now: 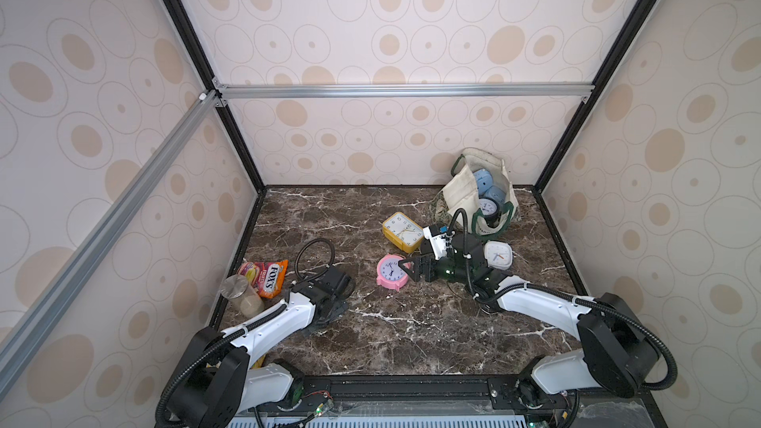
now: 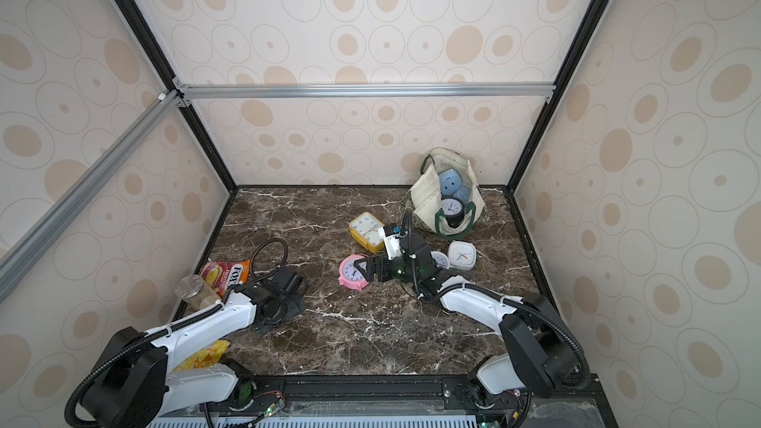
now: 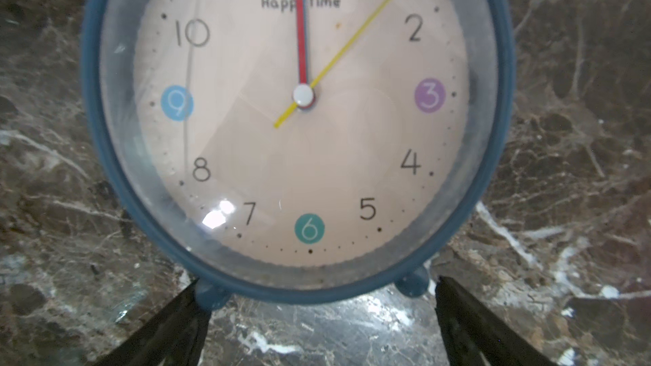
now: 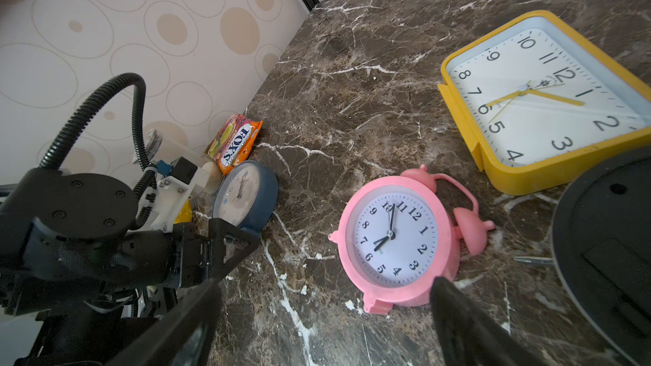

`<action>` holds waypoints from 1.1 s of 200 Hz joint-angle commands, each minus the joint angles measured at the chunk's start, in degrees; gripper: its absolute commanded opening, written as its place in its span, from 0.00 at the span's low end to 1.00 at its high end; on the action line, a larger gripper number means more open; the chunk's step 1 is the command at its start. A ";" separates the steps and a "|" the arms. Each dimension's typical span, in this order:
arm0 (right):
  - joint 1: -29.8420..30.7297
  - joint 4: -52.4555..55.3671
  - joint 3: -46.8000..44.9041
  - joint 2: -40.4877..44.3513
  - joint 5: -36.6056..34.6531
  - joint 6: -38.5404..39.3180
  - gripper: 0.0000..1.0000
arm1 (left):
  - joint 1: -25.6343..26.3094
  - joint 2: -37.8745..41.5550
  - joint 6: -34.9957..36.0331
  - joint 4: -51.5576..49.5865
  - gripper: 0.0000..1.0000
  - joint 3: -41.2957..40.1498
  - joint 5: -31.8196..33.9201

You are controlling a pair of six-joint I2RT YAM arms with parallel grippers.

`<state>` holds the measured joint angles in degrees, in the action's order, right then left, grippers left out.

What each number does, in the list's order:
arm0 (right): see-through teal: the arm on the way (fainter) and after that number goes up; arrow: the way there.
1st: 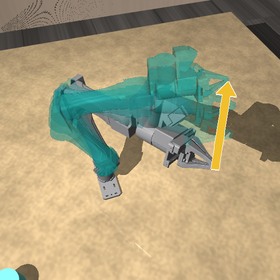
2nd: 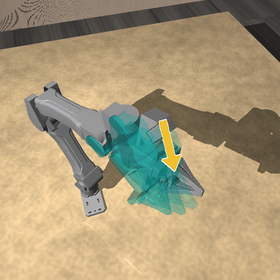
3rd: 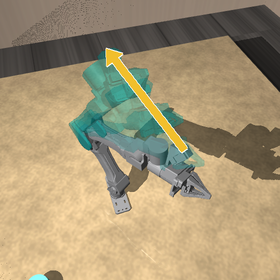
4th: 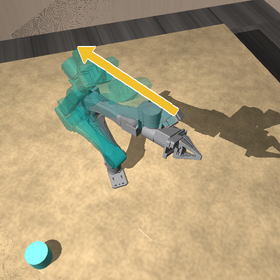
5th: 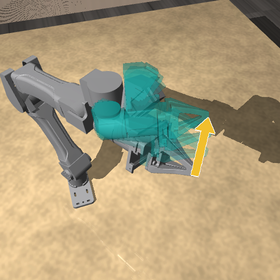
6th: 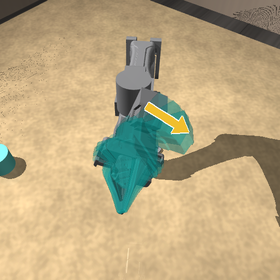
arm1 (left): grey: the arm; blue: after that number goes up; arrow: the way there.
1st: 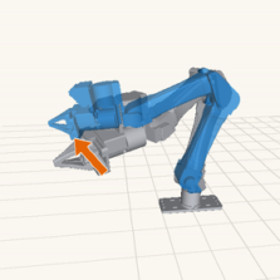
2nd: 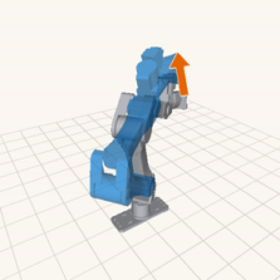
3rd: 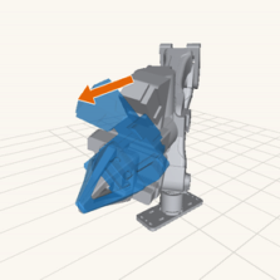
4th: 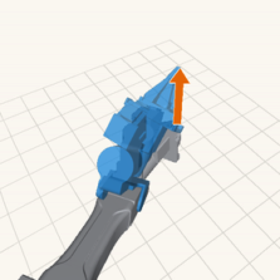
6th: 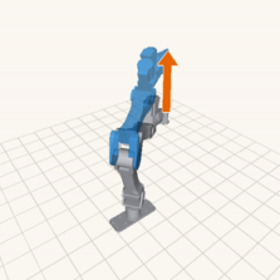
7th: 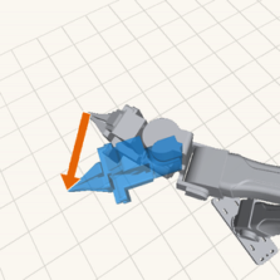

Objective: Put the alarm clock into the canvas bag
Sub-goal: Pick up the alarm from the center of the board.

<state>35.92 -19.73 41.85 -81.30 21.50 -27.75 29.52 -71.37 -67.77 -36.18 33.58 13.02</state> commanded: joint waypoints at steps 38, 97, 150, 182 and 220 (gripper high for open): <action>0.03 -0.21 -0.62 1.20 5.65 1.07 0.98 | -2.55 -1.61 -0.31 2.06 0.98 -1.12 3.22; 0.03 -1.60 -0.80 -0.23 7.57 -0.63 0.98 | -7.07 1.26 3.44 3.49 0.98 -1.77 2.36; 0.03 -1.37 -0.62 -0.37 7.52 -0.98 0.97 | -8.51 -0.52 5.89 5.13 0.88 -1.79 0.71; -0.04 -0.41 -0.69 -0.01 6.52 -0.54 0.97 | -8.73 -0.03 6.05 6.52 0.77 -2.64 -0.19; -0.06 0.32 -0.89 0.91 5.69 0.09 0.97 | -8.64 1.73 7.26 6.55 0.68 -2.84 0.61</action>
<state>35.94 -20.12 41.45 -81.43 28.10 -28.40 21.21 -71.00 -61.80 -30.02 31.18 12.75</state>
